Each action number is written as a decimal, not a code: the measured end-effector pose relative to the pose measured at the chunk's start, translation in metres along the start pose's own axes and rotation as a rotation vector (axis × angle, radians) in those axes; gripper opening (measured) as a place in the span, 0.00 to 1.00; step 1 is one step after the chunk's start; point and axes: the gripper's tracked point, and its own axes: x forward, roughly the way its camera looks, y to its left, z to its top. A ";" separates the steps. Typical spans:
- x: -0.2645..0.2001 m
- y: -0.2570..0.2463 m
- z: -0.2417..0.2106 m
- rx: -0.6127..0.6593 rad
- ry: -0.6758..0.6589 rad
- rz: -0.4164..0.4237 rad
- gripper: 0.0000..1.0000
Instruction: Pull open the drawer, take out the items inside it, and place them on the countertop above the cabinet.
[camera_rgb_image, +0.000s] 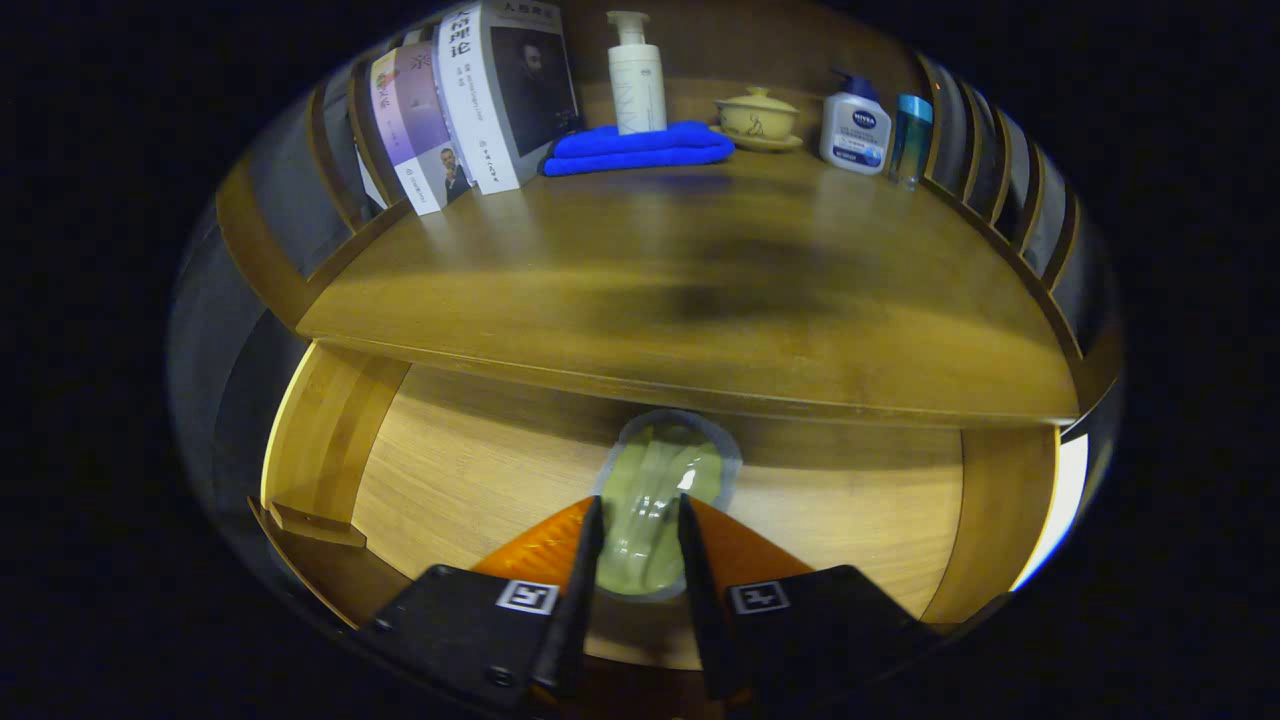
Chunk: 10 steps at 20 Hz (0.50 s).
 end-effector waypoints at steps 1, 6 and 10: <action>0.003 0.001 -0.001 0.022 0.007 0.008 0.44; 0.000 0.001 -0.008 0.103 0.012 0.058 0.17; -0.017 0.001 -0.019 0.104 0.011 0.108 0.18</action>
